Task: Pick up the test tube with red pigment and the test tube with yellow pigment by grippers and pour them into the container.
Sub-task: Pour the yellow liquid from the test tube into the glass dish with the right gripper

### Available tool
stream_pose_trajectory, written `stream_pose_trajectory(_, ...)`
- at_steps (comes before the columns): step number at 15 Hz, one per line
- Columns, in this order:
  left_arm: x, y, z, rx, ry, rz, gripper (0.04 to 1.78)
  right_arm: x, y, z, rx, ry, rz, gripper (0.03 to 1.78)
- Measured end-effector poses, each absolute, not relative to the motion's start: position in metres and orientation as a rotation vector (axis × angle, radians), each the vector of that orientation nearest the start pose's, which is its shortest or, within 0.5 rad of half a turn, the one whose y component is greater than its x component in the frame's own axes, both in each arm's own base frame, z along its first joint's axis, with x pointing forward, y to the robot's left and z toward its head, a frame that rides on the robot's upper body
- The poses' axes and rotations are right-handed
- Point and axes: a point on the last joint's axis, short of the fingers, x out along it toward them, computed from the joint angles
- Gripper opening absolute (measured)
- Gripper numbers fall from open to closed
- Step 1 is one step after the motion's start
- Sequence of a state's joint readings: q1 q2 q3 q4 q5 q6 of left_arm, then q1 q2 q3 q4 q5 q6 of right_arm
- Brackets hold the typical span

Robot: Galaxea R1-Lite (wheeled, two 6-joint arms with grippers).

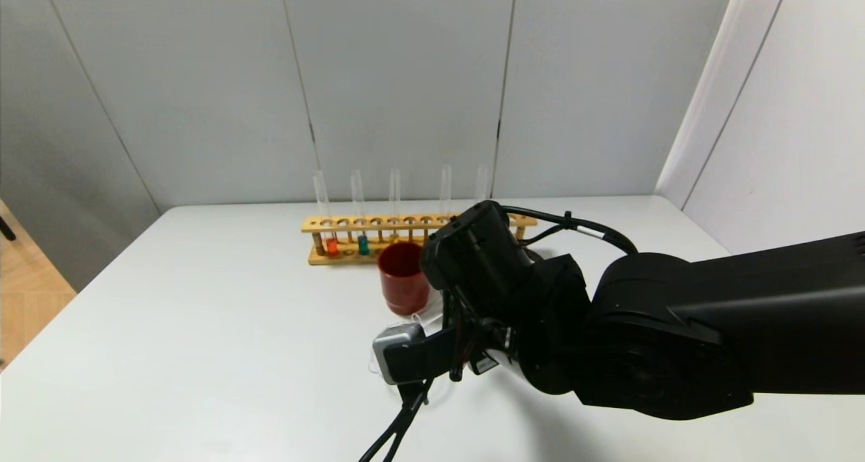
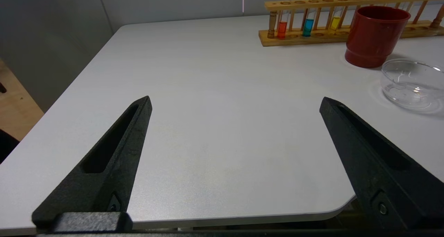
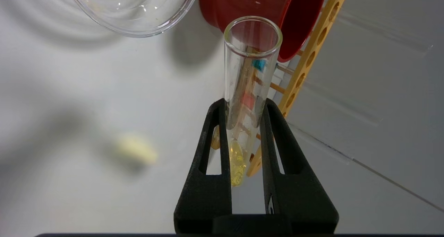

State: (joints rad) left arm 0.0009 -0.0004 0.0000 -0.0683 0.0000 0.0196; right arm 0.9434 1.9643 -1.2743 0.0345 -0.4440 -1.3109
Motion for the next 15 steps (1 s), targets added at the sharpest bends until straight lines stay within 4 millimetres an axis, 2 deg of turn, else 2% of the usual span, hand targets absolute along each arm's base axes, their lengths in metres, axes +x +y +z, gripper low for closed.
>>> stream_pose_trajectory(15,-0.0231,0.0000,0.0825,0.020,-0.069,0.001,1.71,0.2213,0.3024,0.1535,-1.786,0.186,0.798,0.27)
